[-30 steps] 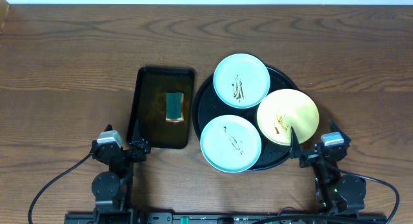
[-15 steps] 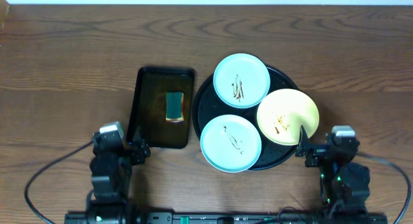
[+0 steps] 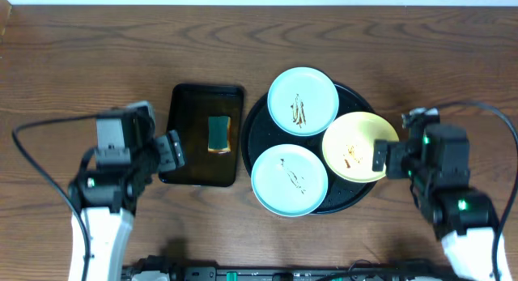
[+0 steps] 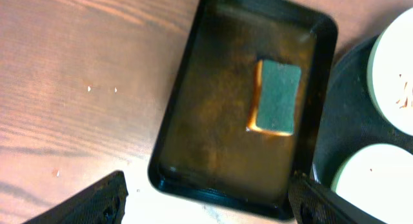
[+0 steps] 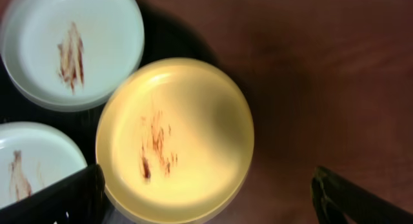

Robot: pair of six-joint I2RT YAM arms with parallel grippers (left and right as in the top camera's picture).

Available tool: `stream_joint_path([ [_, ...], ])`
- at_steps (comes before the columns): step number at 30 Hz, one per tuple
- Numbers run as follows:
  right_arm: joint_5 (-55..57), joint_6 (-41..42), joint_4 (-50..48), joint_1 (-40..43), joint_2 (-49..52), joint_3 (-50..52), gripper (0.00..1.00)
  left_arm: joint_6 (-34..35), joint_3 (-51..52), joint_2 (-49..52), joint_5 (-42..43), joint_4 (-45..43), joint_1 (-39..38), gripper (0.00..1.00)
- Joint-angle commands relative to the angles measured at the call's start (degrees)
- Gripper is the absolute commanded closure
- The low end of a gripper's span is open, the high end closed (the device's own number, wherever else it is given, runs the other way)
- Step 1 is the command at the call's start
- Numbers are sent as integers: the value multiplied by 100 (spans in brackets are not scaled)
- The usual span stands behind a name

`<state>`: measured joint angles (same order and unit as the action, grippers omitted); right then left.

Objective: Clean dirty plates on tray and stack at the side
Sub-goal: 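Move the left gripper over the sponge and the right gripper to the yellow plate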

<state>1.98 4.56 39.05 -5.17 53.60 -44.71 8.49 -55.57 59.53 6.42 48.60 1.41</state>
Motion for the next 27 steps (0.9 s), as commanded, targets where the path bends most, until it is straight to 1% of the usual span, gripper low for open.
stream_joint_path([
  [1,-101,55,437,-37,619,-662,1,-94,-544,352,289,330,28,20],
  [6,-133,48,501,-37,782,-811,1,-94,-542,385,365,310,28,20],
  [13,118,-31,409,7,780,-809,1,-74,-542,706,363,-756,-144,21],
  [20,118,-31,409,7,787,-809,1,-74,-542,1843,339,-1497,-745,26],
  [27,118,-31,413,7,789,-809,1,-72,-542,3095,323,-1834,-1182,30],
])
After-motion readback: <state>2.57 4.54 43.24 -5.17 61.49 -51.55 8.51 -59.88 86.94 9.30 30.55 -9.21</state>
